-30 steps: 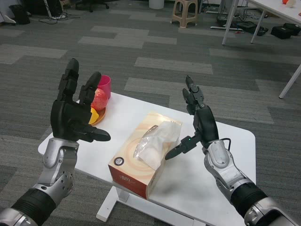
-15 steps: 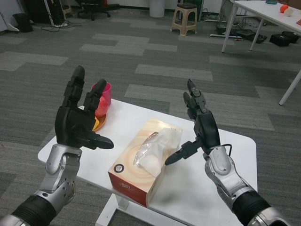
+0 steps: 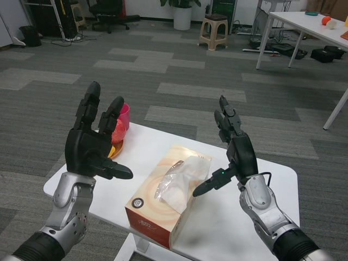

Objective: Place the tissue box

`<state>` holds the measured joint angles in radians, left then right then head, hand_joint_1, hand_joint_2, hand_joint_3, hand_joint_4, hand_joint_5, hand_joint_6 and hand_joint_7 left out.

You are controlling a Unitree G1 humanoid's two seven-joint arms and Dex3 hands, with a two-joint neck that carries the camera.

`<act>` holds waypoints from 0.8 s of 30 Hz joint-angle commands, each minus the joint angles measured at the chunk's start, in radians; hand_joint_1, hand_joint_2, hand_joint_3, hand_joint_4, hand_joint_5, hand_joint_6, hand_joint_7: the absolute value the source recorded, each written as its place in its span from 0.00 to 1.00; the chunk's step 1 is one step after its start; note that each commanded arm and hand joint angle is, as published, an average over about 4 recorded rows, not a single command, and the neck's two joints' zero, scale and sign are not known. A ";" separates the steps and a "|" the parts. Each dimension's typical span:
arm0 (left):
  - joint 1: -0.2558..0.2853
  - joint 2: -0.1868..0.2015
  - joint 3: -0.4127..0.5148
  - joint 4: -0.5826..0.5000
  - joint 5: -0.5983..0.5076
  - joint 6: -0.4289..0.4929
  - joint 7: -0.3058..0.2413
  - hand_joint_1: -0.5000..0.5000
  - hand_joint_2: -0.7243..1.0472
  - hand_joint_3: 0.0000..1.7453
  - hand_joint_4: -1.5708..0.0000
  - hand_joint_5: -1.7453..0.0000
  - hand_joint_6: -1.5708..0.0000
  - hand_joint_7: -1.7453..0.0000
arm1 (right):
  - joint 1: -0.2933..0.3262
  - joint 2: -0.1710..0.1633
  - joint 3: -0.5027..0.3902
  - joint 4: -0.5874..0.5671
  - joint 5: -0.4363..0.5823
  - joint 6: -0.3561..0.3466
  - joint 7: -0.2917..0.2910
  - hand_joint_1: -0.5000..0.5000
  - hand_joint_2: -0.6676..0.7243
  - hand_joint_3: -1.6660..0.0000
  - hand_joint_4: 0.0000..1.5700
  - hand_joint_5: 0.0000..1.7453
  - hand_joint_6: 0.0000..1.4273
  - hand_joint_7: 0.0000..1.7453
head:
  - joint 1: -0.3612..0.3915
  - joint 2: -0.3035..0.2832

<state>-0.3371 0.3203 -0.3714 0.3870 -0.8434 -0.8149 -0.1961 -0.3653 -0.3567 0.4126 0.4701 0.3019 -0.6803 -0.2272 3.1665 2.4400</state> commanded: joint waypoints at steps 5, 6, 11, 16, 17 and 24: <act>-0.026 0.013 -0.001 -0.004 0.003 -0.007 -0.002 1.00 0.31 0.00 1.00 0.76 1.00 1.00 | 0.005 0.014 -0.008 -0.009 0.002 -0.005 -0.004 0.04 0.64 0.95 0.02 0.00 0.00 0.00 | -0.001 -0.007; -0.028 0.013 -0.002 -0.003 0.003 -0.008 -0.002 1.00 0.33 0.00 1.00 0.76 1.00 1.00 | 0.004 0.014 -0.007 -0.009 0.002 -0.005 -0.005 0.04 0.64 0.95 0.02 0.00 0.00 0.00 | -0.002 -0.007; -0.034 0.006 -0.003 0.000 0.004 -0.008 -0.002 1.00 0.33 0.00 1.00 0.76 1.00 1.00 | -0.007 0.010 -0.007 -0.003 0.002 -0.004 -0.005 0.04 0.64 0.95 0.02 0.00 0.00 0.00 | 0.010 -0.010; -0.041 -0.009 -0.004 0.004 0.006 -0.008 -0.002 1.00 0.31 0.00 1.00 0.76 1.00 1.00 | -0.022 -0.001 -0.004 0.002 0.002 -0.004 -0.005 0.04 0.64 0.95 0.02 0.00 0.00 0.00 | 0.008 -0.019; -0.042 -0.011 -0.006 0.005 0.006 -0.008 -0.002 1.00 0.30 0.00 1.00 0.76 1.00 1.00 | -0.022 -0.002 -0.004 0.002 0.002 -0.004 -0.006 0.04 0.64 0.94 0.02 0.00 0.00 0.00 | 0.005 -0.016; -0.043 -0.021 -0.020 0.007 0.005 -0.006 0.000 1.00 0.30 0.00 1.00 0.76 1.00 1.00 | -0.022 -0.001 -0.008 0.002 0.003 -0.004 -0.005 0.04 0.64 0.95 0.02 0.00 0.00 0.00 | 0.008 0.005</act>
<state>-0.3670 0.3010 -0.3879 0.3900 -0.8432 -0.8159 -0.1961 -0.3756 -0.3521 0.4129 0.4707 0.3022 -0.6803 -0.2273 3.1712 2.4395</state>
